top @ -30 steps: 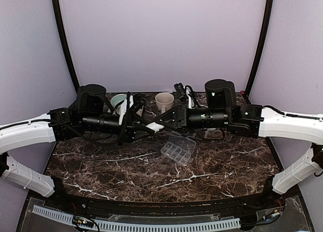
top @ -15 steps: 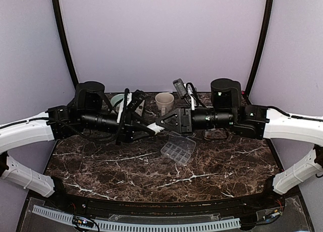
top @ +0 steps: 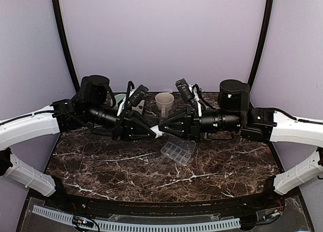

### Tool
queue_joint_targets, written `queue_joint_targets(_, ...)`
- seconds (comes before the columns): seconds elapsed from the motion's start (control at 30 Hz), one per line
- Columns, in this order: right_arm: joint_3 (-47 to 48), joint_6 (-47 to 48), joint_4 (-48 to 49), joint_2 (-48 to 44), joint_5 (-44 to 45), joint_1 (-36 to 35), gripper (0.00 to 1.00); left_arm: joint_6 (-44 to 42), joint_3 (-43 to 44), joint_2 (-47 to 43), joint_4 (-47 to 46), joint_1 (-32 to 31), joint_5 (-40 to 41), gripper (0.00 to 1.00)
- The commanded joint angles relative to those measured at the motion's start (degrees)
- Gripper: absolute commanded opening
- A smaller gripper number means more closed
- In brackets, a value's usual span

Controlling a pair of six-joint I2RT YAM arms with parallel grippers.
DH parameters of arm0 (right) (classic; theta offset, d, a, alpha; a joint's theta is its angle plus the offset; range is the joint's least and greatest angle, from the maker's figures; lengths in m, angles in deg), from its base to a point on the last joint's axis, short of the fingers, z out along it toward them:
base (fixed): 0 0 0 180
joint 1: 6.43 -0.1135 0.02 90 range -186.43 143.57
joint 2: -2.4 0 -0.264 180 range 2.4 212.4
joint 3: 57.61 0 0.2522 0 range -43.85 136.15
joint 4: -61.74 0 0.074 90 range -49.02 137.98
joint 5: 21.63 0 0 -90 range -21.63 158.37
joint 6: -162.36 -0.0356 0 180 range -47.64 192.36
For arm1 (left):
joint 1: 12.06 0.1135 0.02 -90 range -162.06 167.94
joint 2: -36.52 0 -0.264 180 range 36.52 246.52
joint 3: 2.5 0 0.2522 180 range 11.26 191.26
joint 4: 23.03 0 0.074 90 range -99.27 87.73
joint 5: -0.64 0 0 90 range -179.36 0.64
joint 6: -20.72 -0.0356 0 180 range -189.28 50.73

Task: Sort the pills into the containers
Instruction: Unscrew the lid of the pill bottle.

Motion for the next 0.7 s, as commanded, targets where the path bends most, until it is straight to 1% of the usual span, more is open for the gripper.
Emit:
queue_joint_targets(0.0, -0.6, 3.6, 3.0, 0.2, 0.4, -1.3, 0.00, 3.8, 2.5, 0.3, -3.7, -0.5, -6.7, 0.00)
queue_joint_targets(0.1, -1.4, 2.9, 4.5, -0.6, 1.0, -1.4, 0.00, 4.3, 2.4, 0.2, -4.5, -0.5, -7.0, 0.00)
queue_joint_targets(0.17, -2.1, 2.2, 5.8, -1.0, 1.1, -1.4, 0.03, 4.5, 2.3, 0.2, -5.0, -0.5, -7.0, 0.00)
queue_joint_targets(0.23, -2.5, 1.4, 6.8, -1.2, 1.2, -1.4, 0.11, 4.6, 2.3, 0.3, -5.3, -0.5, -7.1, 0.00)
queue_joint_targets(0.43, -3.3, -1.2, 10.1, -2.0, 1.6, -1.3, 0.40, 3.5, 2.5, 0.7, -4.3, -0.5, -6.9, 0.00)
queue_joint_targets(0.47, -3.3, -1.2, 10.5, -2.2, 1.6, -1.2, 0.41, 3.2, 2.5, 0.8, -4.0, -0.5, -6.6, 0.00)
queue_joint_targets(0.53, -3.6, -2.3, 11.5, -2.7, 1.9, -1.0, 0.50, 2.7, 2.4, 0.8, -3.5, -0.5, -6.2, 0.00)
queue_joint_targets(0.67, -4.0, -3.9, 13.0, -3.6, 2.7, -0.5, 0.57, 1.7, 2.2, 0.6, -3.0, -0.5, -5.2, 0.00)
